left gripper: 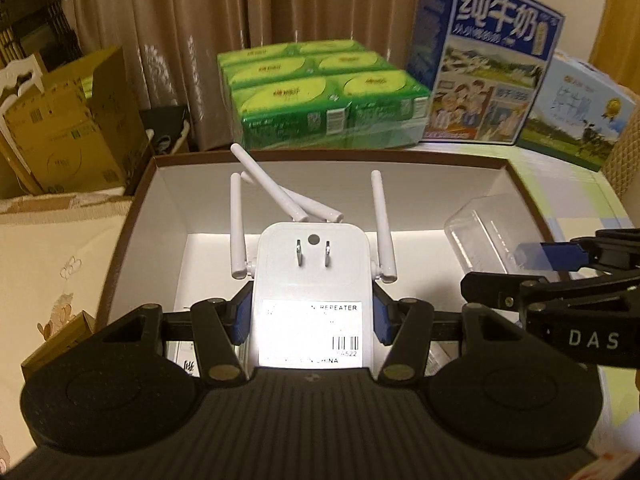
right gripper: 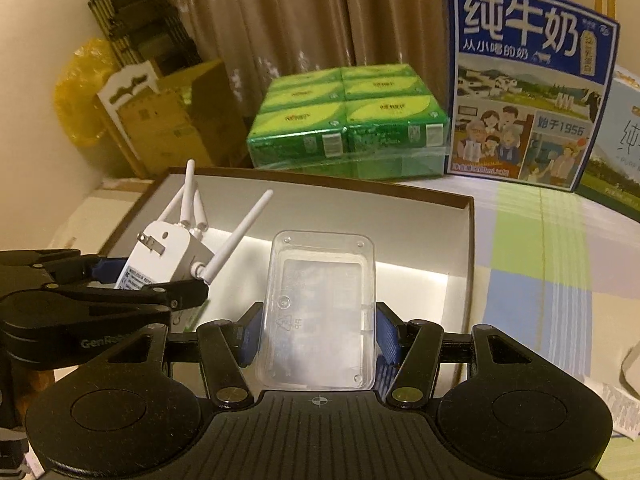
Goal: Organize rigid objects
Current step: 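Carry the repeater and clear case over the brown box with both tools, then lower both items into the brown box and open both tools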
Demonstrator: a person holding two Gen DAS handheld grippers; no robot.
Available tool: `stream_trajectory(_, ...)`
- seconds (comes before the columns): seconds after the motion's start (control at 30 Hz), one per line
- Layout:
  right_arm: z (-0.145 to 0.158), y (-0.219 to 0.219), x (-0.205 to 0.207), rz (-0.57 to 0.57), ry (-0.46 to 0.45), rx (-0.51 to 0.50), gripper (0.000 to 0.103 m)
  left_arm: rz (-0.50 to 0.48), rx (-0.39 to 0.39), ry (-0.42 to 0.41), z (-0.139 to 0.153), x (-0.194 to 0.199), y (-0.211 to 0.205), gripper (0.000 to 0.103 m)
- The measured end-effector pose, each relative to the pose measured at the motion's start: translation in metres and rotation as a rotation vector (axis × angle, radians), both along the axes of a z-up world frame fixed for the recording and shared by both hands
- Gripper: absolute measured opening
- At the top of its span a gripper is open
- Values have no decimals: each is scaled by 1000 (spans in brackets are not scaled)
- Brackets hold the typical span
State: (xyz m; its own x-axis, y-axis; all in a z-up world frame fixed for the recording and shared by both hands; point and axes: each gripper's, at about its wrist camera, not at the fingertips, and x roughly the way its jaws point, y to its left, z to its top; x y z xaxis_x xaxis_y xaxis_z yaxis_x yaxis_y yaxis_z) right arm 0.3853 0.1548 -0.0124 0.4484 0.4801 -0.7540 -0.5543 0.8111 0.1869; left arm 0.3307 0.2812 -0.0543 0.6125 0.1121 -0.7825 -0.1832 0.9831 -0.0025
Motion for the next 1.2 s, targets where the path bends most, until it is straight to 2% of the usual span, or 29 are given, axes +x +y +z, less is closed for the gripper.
stream_trajectory(0.4,-24,17,39,-27,32,-64,54,15,-65,88,-40,42,6,53)
stream_trajectory(0.53,-30,17,46,-38,36,-77,54,11,-92,149,-55,52,8,54)
stream_trajectory(0.6,-33,17,48,-42,37,-82,54,6,-108,143,-55,52,10,54)
stream_trajectory(0.73,-37,17,53,-52,41,-85,54,-24,-64,98,-41,54,8,56)
stream_trajectory(0.8,-38,17,56,-53,43,-78,54,-24,-55,94,-38,57,11,60)
stream_trajectory(0.9,-37,16,60,-70,44,-47,55,-16,-27,106,-39,58,15,61)
stream_trajectory(0.97,-37,16,61,-87,38,-49,66,-12,-12,118,-40,56,18,61)
stream_trajectory(1.0,-36,15,61,-91,34,-46,68,-11,-7,121,-41,54,20,61)
stream_trajectory(1.2,-28,9,50,-67,23,-22,69,-6,2,121,-38,46,23,61)
